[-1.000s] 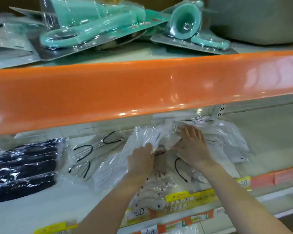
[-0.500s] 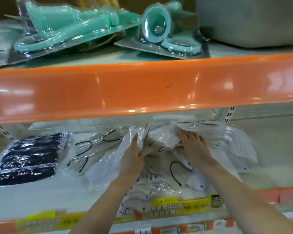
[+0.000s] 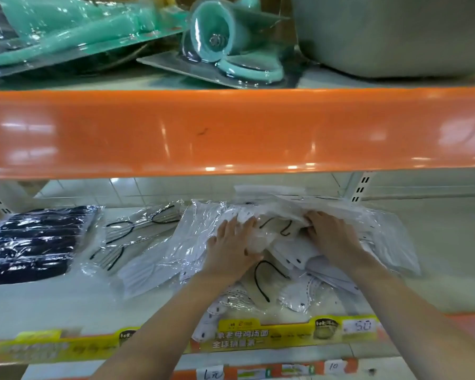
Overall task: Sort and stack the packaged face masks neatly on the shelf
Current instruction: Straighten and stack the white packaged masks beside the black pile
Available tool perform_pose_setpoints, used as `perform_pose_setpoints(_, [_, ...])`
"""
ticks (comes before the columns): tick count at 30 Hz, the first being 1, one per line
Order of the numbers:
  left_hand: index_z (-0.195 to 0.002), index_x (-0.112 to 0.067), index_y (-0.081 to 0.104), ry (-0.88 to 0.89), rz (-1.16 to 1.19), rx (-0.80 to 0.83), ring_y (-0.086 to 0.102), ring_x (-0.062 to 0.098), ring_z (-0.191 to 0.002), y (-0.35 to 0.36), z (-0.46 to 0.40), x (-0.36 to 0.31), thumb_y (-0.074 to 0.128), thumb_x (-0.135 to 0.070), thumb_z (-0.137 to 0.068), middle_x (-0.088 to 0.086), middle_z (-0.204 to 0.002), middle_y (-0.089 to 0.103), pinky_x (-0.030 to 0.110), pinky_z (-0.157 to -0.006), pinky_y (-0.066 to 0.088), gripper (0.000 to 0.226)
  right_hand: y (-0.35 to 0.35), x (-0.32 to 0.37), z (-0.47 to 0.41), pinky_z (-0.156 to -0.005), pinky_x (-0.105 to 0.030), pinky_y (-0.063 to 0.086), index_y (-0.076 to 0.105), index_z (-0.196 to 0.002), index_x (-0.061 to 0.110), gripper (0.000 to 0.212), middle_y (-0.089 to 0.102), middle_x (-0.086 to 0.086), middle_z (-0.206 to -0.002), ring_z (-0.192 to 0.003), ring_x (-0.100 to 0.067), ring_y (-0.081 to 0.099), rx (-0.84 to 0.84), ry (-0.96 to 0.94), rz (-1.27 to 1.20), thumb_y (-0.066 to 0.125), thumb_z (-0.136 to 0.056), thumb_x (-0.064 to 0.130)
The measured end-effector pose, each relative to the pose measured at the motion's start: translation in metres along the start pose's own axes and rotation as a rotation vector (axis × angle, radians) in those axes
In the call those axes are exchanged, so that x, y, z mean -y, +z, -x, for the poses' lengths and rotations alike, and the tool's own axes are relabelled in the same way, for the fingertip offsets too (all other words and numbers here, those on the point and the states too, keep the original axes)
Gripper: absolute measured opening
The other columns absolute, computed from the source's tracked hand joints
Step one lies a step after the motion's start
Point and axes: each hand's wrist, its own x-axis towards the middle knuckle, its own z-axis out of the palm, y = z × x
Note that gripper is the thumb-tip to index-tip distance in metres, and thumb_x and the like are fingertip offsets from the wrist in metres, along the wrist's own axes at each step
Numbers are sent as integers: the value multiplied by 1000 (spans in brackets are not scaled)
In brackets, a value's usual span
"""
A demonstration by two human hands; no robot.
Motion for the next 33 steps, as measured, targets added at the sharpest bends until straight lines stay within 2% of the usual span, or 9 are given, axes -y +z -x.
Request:
perform_pose_setpoints(5, [-149,-32,16,-16,14,-16,11,25,-144,-4,-6,-4,48,-55,-90,6,-156,16,51,-112,22,70,-9,-17,2,-63,-34,46,55,-117,21,29,65,-4,-88,-79,-31,64,-45,-16,-69,37,-101,38])
perform_pose_setpoints(8, [-148,-29,20,-3,14,-23,14,23,-143,-3,-6,-7,41,-59,-92,7,-155,19,47,-112,19,67,-13,-19,5,-66,-36,48,55,-112,24,33,65,-4,-87,-78,-29,63,-11,-76,-136,31,-101,44])
perform_pose_setpoints(12, [-152,-28,9,100,110,3,8,22,-146,4,-9,-21,41,-64,-89,5,-158,13,46,-116,12,79,-17,-20,8,-57,-32,36,56,-85,16,37,57,4,-73,-68,-21,56,15,-113,-230,34,-101,43])
perform_pose_setpoints(15, [-151,-33,2,179,259,-7,12,15,-144,1,-9,-34,34,-73,-85,0,-158,14,41,-115,13,84,-19,-21,9,-59,-32,41,57,-80,17,42,61,5,-76,-67,-16,56,32,-114,-356,33,-100,46])
perform_pose_setpoints(19, [-146,-46,13,151,601,-138,20,-3,-135,-12,-9,-49,30,-66,-88,-23,-149,20,28,-110,18,63,-25,-22,9,-59,-34,44,58,-75,8,58,62,-6,-70,-61,-19,58,8,-73,-467,27,-97,52])
perform_pose_setpoints(23, [-141,-46,22,153,618,-240,23,-17,-126,-17,-10,-48,32,-46,-98,-29,-141,26,15,-106,19,45,-27,-21,12,-58,-34,42,54,-71,9,68,61,-5,-69,-62,-20,57,-73,-90,-523,14,-89,61])
perform_pose_setpoints(27, [-141,-43,23,78,697,-247,26,-10,-127,-16,-4,-46,36,-35,-101,-24,-139,28,4,-96,21,43,-24,-16,15,-71,-31,51,68,-101,19,66,66,10,-91,-83,-10,63,-240,-158,-638,16,-96,60])
perform_pose_setpoints(31, [-135,-46,29,47,734,-271,32,-2,-128,-12,2,-46,36,-32,-102,-26,-136,34,20,-104,26,37,-26,-4,20,-75,-37,54,61,-117,19,59,67,4,-105,-92,-11,61,-278,-277,-670,24,-95,58])
perform_pose_setpoints(33, [-129,-47,38,26,747,-283,36,-2,-126,-12,3,-48,36,-30,-102,-23,-135,41,20,-104,27,32,-29,9,24,-83,-34,50,53,-127,19,58,63,5,-116,-103,-10,58,-221,-312,-741,28,-93,59])
